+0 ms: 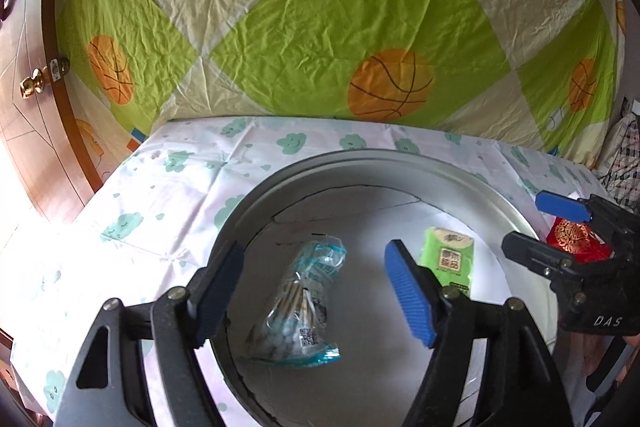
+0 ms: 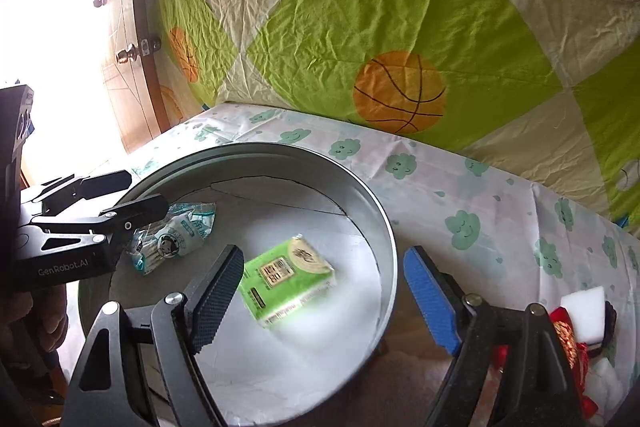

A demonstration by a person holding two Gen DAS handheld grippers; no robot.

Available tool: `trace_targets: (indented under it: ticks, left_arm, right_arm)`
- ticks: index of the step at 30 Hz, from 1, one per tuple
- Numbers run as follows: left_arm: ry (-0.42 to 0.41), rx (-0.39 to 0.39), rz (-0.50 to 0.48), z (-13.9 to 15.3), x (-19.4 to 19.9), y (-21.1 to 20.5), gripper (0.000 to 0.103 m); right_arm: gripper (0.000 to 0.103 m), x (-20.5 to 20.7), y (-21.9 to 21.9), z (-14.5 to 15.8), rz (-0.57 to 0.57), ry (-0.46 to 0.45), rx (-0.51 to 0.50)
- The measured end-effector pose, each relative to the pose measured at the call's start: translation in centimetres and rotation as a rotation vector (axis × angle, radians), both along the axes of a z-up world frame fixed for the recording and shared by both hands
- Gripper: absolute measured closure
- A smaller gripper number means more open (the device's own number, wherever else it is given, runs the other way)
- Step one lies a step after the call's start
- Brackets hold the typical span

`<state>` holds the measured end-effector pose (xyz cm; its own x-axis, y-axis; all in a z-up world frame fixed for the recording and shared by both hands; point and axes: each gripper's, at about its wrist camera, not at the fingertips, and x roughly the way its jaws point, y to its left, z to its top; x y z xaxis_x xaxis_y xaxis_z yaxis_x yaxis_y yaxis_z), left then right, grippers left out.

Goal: Organize soft objects
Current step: 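Grasp the pink fluffy sock with the right tool while the left tool moves toward the clear plastic bag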

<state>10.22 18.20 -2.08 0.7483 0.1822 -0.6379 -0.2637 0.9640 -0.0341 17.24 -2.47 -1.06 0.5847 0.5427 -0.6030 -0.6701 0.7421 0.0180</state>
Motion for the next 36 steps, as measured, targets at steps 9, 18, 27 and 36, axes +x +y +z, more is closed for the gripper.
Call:
trace_targets:
  ticks: [9, 18, 27, 36]
  left_arm:
    - [-0.143, 0.014, -0.017, 0.6, -4.8, -5.5, 0.02]
    - [-0.176, 0.028, -0.03, -0.7, -5.6, -10.1, 0.016]
    - [-0.176, 0.035, -0.024, -0.7, -5.6, -10.7, 0.015]
    - [-0.164, 0.025, -0.027, -1.2, -5.7, -10.8, 0.015]
  right_arm:
    - [0.017, -2.8, -11.2, 0.3, -0.162, -0.048, 0.069]
    - [0.017, -4.1, -10.1, -2.3, -0.098, -0.04, -0.013]
    - [0.017, -2.4, -7.1, -4.9, -0.094, 0.015, -0.126]
    - [0.075, -1.8, -6.5, -6.0, -0.068, 0.078, -0.12]
